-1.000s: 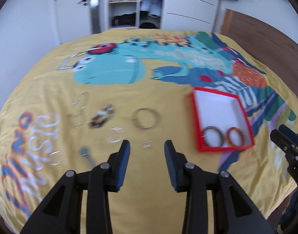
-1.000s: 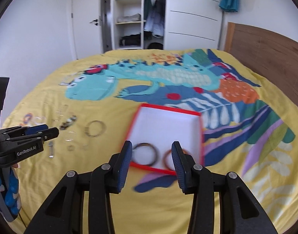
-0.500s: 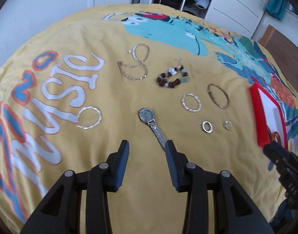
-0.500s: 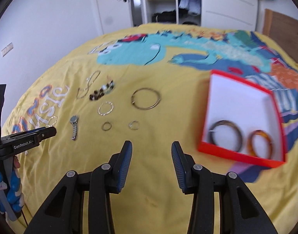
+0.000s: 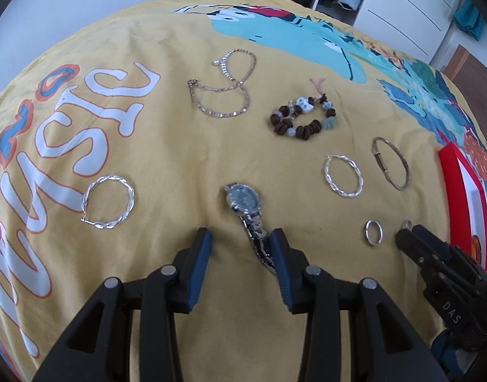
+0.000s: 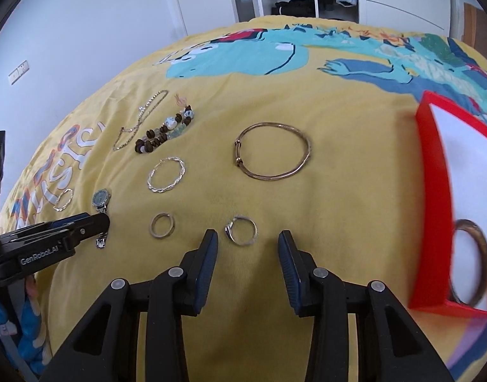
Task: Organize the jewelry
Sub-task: 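Grasp the silver watch with the left gripper while the right grasps a small silver ring, then carry the watch and the ring in both grippers over the box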
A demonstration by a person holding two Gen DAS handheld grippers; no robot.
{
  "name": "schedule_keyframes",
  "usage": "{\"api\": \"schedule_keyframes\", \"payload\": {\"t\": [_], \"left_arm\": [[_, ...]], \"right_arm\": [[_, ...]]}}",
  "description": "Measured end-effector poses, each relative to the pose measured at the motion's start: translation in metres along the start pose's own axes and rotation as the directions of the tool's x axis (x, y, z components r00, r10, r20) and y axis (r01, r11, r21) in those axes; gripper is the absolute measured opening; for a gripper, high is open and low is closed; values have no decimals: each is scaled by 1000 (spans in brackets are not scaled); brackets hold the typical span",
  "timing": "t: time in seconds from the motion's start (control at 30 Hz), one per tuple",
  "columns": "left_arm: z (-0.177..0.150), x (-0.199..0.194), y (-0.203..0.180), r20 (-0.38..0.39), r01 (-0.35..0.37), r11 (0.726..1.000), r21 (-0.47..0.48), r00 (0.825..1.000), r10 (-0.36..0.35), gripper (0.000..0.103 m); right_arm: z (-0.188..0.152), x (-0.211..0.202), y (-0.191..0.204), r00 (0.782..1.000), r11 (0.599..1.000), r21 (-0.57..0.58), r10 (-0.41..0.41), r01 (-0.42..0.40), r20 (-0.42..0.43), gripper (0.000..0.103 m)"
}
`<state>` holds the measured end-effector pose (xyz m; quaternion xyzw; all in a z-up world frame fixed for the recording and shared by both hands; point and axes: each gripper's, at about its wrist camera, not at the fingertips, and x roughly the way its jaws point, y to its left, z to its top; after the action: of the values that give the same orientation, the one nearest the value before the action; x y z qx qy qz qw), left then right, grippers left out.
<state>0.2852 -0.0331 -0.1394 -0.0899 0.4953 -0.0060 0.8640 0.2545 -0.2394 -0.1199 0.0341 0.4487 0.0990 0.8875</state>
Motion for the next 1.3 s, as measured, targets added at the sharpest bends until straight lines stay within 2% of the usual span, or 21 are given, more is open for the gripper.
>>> {"api": "schedule_keyframes", "payload": {"t": [0.23, 0.33, 0.4, 0.5, 0.6, 0.67, 0.87, 1.1, 1.3], "left_arm": [[8, 5, 14, 16, 56, 995, -87, 998, -55, 37], [11, 8, 15, 25, 70, 993, -99, 997, -68, 42], [12, 10, 15, 31, 73, 991, -112, 997, -70, 42], [16, 14, 16, 40, 73, 988, -136, 997, -68, 42], [15, 15, 11, 54, 37, 993, -114, 998, -31, 34], [14, 14, 11, 63, 27, 994, -110, 998, -20, 21], [12, 3, 8, 80, 9, 997, -80, 997, -3, 20], [9, -19, 8, 89, 11, 997, -78, 996, -4, 20], [6, -50, -10, 112, 39, 998, -45, 993, -34, 20]], "right_arm": [[2, 10, -4, 999, 999, 15, 35, -35, 20, 37], [2, 12, -5, 999, 999, 18, 43, -44, 28, 36], [1, 14, -4, 998, 999, 19, 50, -51, 34, 33], [1, 15, -4, 997, 998, 19, 63, -64, 37, 21], [0, 15, -3, 997, 998, 11, 65, -66, 47, 21], [0, 15, -2, 996, 998, 12, 68, -69, 52, 21], [-1, 6, -1, 996, 998, 6, 69, -70, 63, 20], [-4, -25, 1, 994, 997, 16, 77, -78, 84, 20], [-5, -68, -9, 990, 997, 22, 68, -72, 122, 20]]}}
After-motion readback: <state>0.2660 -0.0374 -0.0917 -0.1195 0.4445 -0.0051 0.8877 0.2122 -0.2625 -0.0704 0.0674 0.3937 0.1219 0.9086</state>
